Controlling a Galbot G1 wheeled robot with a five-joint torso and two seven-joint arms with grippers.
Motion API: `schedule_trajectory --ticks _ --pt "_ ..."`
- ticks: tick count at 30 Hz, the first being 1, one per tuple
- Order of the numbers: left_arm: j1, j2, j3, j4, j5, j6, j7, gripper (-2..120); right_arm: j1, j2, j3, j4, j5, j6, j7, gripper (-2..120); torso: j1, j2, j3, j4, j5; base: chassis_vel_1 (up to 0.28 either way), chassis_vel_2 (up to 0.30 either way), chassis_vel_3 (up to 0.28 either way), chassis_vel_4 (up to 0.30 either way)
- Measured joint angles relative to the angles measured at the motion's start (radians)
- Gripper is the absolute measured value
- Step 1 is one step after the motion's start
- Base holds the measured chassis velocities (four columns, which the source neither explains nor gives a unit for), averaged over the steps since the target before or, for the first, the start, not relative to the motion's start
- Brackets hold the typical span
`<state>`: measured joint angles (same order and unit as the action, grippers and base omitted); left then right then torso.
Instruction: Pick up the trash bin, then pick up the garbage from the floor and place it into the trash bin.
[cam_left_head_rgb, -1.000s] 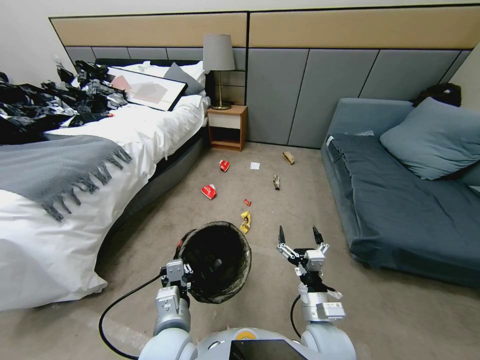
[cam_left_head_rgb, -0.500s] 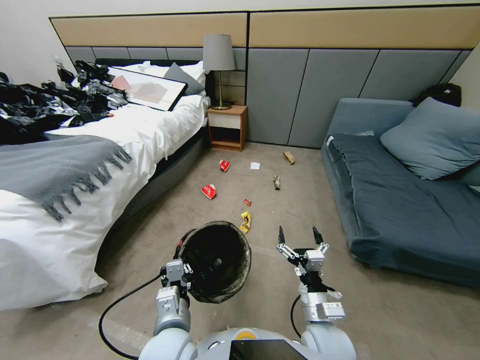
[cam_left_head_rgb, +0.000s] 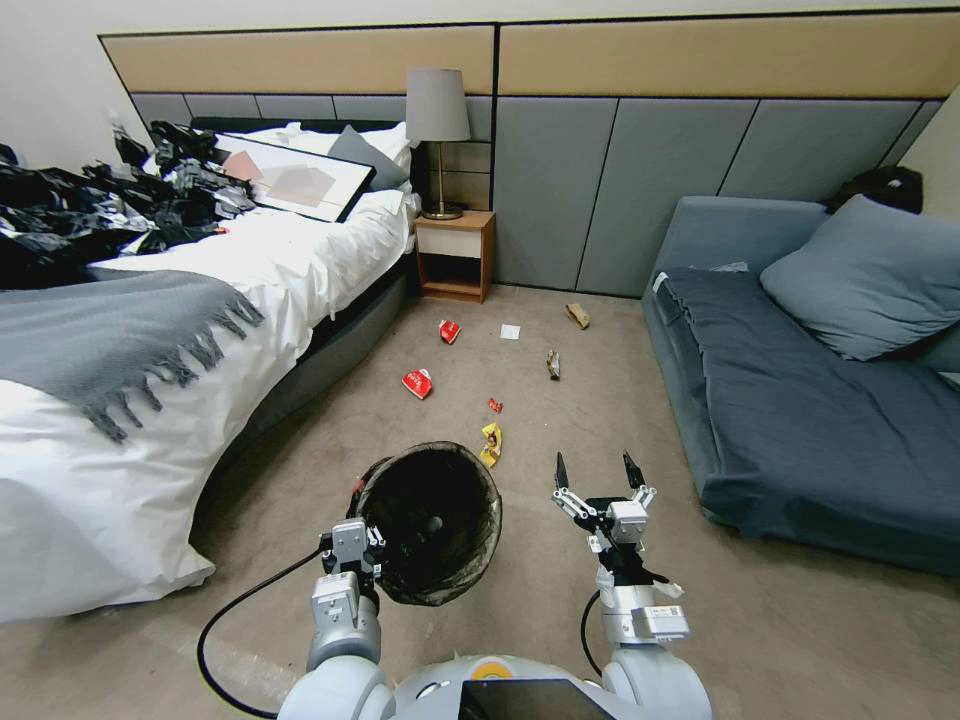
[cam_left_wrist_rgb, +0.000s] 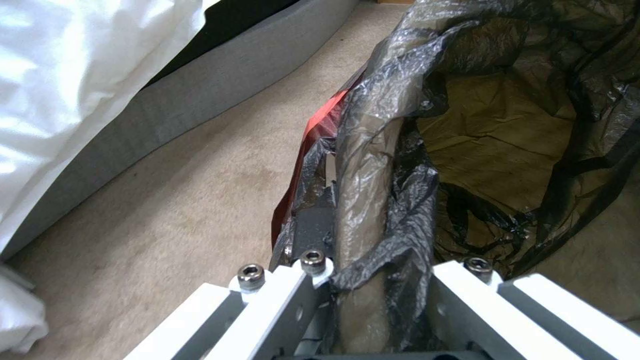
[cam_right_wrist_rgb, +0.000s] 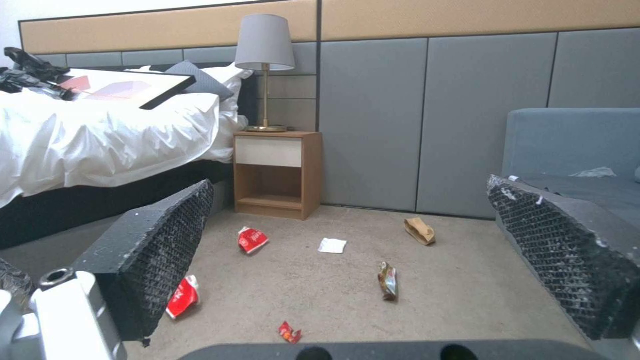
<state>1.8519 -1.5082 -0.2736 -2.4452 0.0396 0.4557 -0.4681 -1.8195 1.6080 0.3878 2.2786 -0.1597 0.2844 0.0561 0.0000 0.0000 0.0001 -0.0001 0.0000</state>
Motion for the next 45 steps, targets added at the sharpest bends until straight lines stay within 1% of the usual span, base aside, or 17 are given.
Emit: schedule_trajectory --ticks 28,45 --pt "0.011 0.013 -0.01 -0.032 0.005 -0.002 0.0 1 -0.012 0.0 -0.005 0.019 -0.004 -0.004 -0.002 100 0.0 0.0 0.0 0.0 0.0 -0.087 0.089 0.08 -0.083" --pt "0.007 0.008 -0.014 -0.027 0.012 -0.007 0.0 1 -0.004 0.0 -0.006 0.012 -0.003 -0.003 -0.003 100 0.0 0.0 0.0 0.0 0.0 -0.088 0.077 0.075 -0.078"
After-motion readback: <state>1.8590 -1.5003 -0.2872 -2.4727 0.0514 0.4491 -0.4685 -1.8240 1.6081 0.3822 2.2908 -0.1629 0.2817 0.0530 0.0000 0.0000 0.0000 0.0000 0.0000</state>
